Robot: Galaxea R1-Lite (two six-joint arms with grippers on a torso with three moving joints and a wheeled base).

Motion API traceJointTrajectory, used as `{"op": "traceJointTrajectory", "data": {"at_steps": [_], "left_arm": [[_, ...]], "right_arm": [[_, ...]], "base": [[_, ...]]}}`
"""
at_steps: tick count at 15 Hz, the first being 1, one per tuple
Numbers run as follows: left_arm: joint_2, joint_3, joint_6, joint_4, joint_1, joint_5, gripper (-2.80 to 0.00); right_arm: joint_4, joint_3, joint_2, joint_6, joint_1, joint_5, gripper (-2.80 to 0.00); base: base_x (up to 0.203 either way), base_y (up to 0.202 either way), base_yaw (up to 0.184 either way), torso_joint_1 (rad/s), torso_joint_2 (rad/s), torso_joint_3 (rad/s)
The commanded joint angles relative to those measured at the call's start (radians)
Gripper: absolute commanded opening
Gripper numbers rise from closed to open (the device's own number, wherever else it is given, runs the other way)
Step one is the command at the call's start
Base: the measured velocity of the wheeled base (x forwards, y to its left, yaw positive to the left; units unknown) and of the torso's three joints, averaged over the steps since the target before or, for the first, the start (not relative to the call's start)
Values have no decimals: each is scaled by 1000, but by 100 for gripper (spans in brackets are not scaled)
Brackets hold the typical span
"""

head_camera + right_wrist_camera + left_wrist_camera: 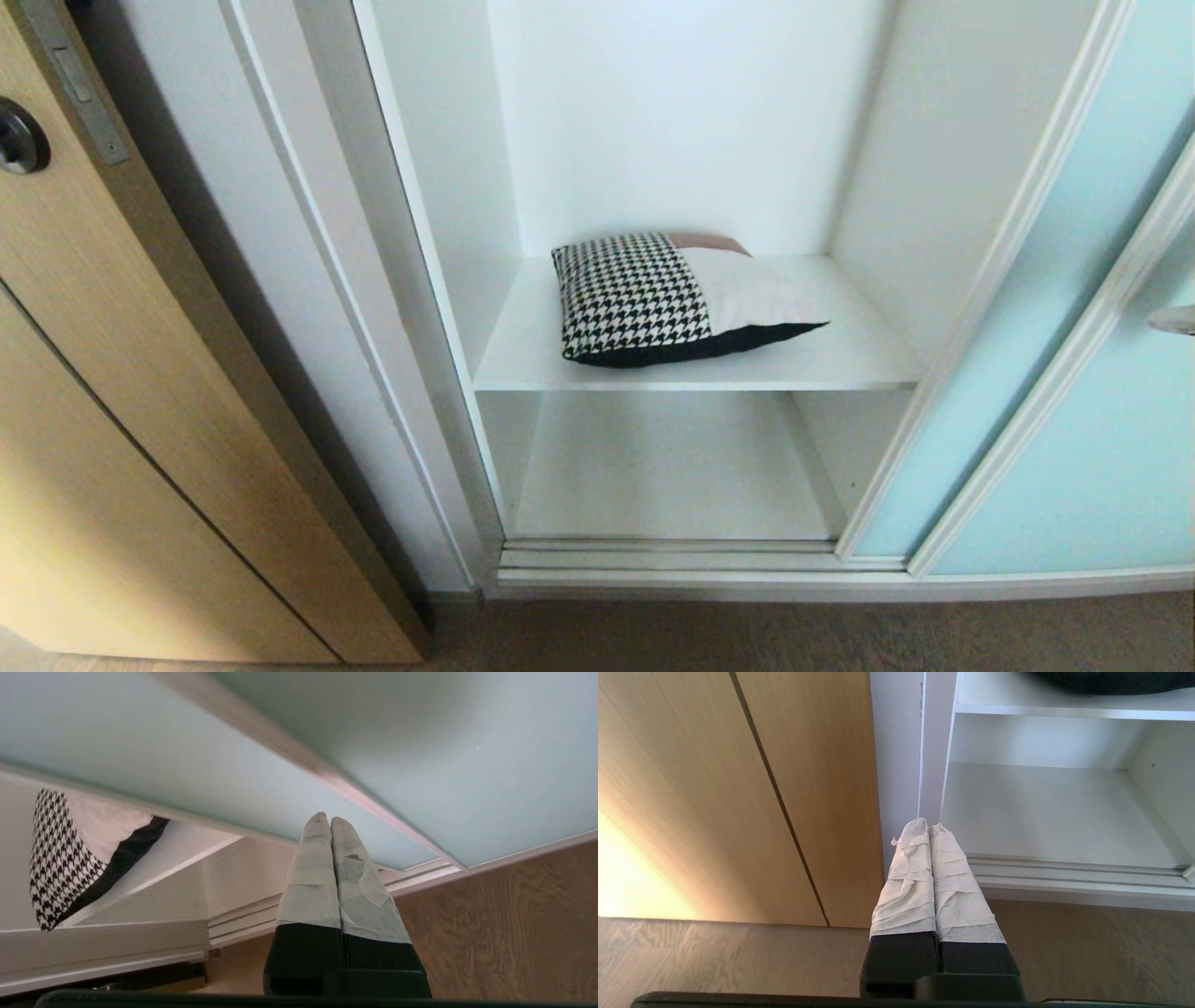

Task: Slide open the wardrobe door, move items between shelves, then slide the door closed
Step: Close the door

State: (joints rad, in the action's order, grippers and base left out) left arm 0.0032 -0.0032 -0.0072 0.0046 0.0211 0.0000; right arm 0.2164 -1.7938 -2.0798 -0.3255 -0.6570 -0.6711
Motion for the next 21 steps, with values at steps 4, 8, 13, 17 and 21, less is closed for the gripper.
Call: {"op": "traceJointTrajectory", "data": {"at_steps": [4,8,13,17,21], "left_arm": [[1,1,0,0,0,0,-280],[1,0,0,0,0,0,-280],[1,0,0,0,0,0,-280],[1,1,0,0,0,0,-280],[1,0,0,0,0,0,-280]], "right_arm": [[0,-19,-29,-3,14,-1,-280],[1,-45,-40,-4,22,0,-280],[1,-99,-74,-4,19,1,-280],[1,-128,-104,-6,20,2,-280],[-19,-132,-115,-6,23,3,-280]], "base": [[0,0,0,0,0,0],[0,0,0,0,0,0],[0,0,0,0,0,0],[0,0,0,0,0,0],[0,0,0,0,0,0]]}}
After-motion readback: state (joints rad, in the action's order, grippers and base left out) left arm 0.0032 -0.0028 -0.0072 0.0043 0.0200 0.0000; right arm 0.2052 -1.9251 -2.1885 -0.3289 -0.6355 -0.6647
